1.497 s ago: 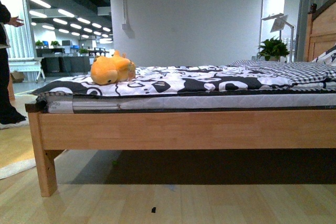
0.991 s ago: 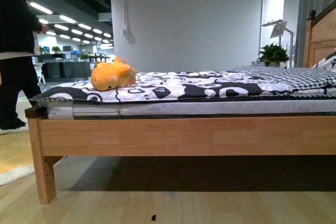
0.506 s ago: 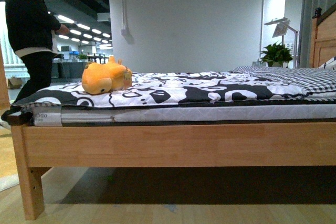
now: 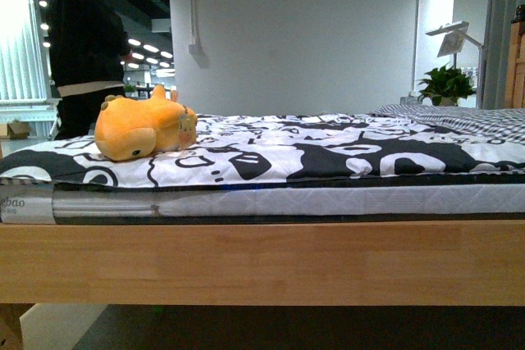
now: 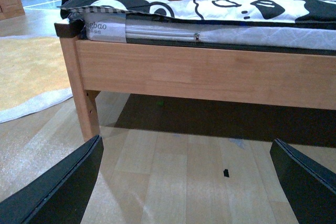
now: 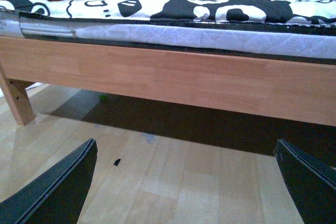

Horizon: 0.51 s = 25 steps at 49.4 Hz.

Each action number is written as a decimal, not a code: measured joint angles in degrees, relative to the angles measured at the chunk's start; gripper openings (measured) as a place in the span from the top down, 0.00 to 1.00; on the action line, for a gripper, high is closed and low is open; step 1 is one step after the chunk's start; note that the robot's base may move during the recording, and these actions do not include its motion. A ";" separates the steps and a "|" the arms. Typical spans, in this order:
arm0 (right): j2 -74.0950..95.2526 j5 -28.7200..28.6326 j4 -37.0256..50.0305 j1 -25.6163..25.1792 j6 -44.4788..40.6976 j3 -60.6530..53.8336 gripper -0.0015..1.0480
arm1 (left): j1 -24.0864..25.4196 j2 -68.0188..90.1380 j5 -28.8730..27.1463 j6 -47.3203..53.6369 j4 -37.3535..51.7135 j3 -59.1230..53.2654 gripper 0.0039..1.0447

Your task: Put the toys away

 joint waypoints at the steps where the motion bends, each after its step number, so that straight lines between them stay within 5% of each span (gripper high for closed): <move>1: 0.00 0.00 0.00 0.00 0.00 0.00 0.00 | 0.00 0.00 0.00 0.02 0.00 0.00 0.05; 25: 0.00 0.04 0.00 0.00 0.00 0.00 0.00 | 0.00 0.00 0.07 0.00 0.00 0.00 0.05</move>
